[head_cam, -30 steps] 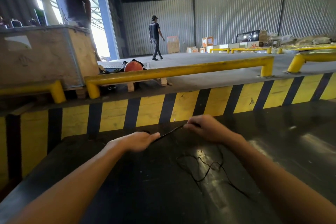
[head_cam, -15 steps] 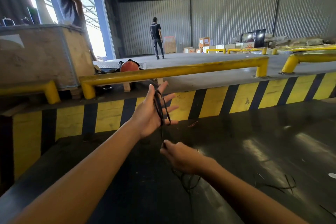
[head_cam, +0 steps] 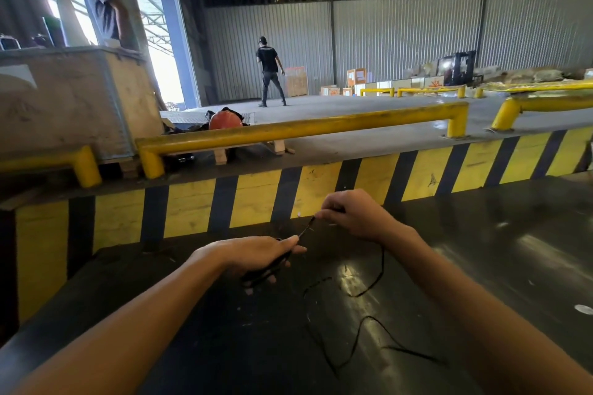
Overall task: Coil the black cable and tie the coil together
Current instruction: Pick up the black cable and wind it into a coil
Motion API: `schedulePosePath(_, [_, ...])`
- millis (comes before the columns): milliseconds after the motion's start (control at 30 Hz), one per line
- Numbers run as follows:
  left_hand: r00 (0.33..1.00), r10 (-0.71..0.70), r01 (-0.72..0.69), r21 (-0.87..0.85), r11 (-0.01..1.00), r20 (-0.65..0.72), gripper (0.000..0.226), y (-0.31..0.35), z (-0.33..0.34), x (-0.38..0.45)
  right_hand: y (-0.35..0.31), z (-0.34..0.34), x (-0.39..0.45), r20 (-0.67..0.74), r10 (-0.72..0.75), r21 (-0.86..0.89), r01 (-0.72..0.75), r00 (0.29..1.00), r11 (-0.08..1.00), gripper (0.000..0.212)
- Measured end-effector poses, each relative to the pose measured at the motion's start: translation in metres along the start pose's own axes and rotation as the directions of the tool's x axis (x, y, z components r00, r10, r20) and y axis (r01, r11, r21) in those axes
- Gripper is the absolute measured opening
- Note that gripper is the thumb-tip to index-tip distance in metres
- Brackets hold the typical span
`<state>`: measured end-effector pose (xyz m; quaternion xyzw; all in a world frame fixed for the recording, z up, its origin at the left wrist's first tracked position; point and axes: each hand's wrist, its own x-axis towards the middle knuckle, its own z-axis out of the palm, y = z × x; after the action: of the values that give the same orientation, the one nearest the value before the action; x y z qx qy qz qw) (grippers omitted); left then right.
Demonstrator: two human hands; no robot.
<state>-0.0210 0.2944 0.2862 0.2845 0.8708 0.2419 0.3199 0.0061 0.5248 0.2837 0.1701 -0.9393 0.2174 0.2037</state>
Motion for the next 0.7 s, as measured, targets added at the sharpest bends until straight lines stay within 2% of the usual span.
schedulePosePath(67, [0.976,0.113,-0.054,-0.292,0.955,0.187,0.051,0.006,0.004,-0.006,0.0,0.006,-0.001,-0.096,0.06,0.081,-0.052,0.994,0.995,0.018])
schedulePosePath(133, [0.933,0.29,-0.132,-0.548,0.826,0.213,0.044,0.013,0.003,-0.009,-0.002,0.019,-0.007,-0.135,0.148,0.217,-0.116,0.98,0.969,0.018])
schedulePosePath(200, [0.903,0.424,-0.239,-0.731,0.639,0.075,0.046,0.024,-0.004,-0.01,-0.011,0.044,-0.018,-0.025,0.215,0.358,-0.192,0.976,0.914,0.021])
schedulePosePath(267, [0.876,0.456,-0.383,-0.8,0.463,-0.156,0.046,0.034,-0.013,-0.01,-0.025,0.076,-0.035,0.165,0.189,0.358,-0.237,0.968,0.903,0.021])
schedulePosePath(333, [0.839,0.403,-0.513,-0.779,0.359,-0.366,0.047,0.038,-0.022,-0.008,-0.041,0.104,-0.051,0.339,0.102,0.289,-0.207,0.935,0.934,0.02])
schedulePosePath(367, [0.824,0.367,-0.554,-0.751,0.358,-0.433,0.046,0.037,-0.026,-0.007,-0.047,0.112,-0.058,0.394,0.055,0.277,-0.176,0.917,0.945,0.02])
schedulePosePath(467, [0.82,0.254,-0.563,-0.646,0.515,-0.513,0.043,0.023,-0.033,-0.008,-0.053,0.1,-0.061,0.429,-0.035,0.283,-0.098,0.903,0.954,0.02])
schedulePosePath(600, [0.856,0.147,-0.388,-0.427,0.817,-0.496,0.05,-0.008,-0.036,-0.014,-0.047,0.044,-0.048,0.301,-0.071,0.204,0.009,0.951,0.979,0.012])
schedulePosePath(667, [0.9,0.129,-0.19,-0.108,0.976,-0.416,0.047,-0.018,-0.033,-0.016,-0.041,0.011,-0.038,0.198,-0.059,0.1,0.04,0.978,0.994,0.012])
schedulePosePath(700, [0.929,0.104,-0.077,0.09,0.993,-0.354,0.045,-0.021,-0.031,-0.016,-0.038,-0.005,-0.034,0.139,-0.053,0.053,0.046,0.989,0.998,0.014])
